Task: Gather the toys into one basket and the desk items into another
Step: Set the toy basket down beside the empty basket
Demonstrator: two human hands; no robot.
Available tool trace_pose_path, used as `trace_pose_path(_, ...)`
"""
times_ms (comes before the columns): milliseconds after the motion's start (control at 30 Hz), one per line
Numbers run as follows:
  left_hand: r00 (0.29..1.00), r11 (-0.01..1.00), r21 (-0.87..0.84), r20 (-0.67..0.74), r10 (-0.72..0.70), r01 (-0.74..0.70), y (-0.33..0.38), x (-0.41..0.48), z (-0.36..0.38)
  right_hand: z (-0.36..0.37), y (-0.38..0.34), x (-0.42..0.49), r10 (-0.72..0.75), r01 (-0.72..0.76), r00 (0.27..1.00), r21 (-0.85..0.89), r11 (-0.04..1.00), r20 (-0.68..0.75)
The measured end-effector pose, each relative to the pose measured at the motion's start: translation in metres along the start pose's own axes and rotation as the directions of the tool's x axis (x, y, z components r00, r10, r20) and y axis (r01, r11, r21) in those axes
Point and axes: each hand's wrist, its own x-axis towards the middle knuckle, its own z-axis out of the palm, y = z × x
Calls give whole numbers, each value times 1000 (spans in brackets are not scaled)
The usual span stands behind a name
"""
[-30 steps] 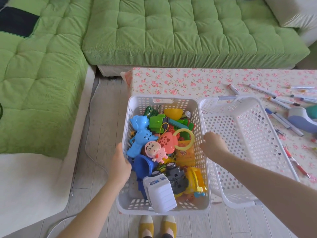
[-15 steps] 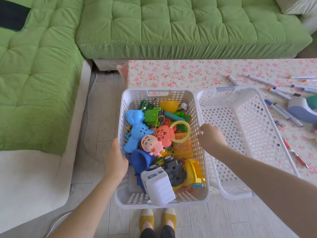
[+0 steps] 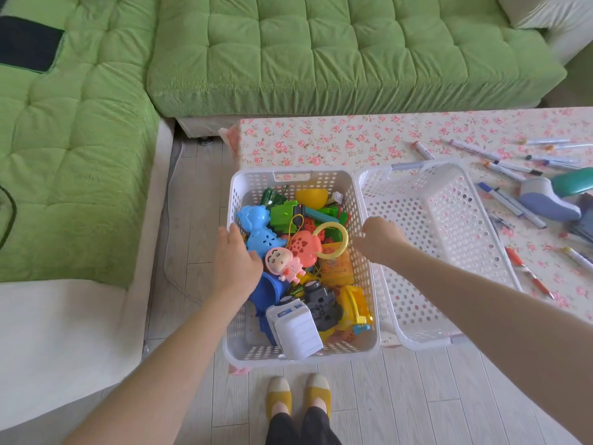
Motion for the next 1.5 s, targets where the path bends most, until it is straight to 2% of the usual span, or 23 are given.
trace_pose_path(133, 998, 1000, -10, 59, 31, -30, 25, -14, -23, -30, -12, -29, -25, 24, 999, 42, 999, 31)
trace_pose_path(367, 986, 996, 24, 142, 83, -87, 98, -45, -87, -85, -25, -102, -44, 47, 999, 124, 991, -24)
trace_pose_path(633, 968, 989, -1, 205, 144, -147, 145, -95, -136, -112, -37, -187, -82, 85, 996, 103, 991, -35)
trace_pose_path(800, 955, 973, 79, 224, 196, -219, 173, -118, -166, -146, -43, -225, -126, 132, 987, 52, 990, -99)
trace_pose_path(967, 945, 960, 54, 201, 257, -273, 199, -125, -191, -176, -50, -248, -126, 124, 973, -23, 992, -196)
trace_pose_path(1233, 947, 953, -5, 107, 302, -303, 240, -136, -199, -204, -41, -245, -204, 210, 959, 14, 978, -197)
trace_pose_path(1500, 968, 970, -30, 57, 243, -242, 298, -164, -160, -242, 39, -223, -300, 308, 928, -2, 952, -222)
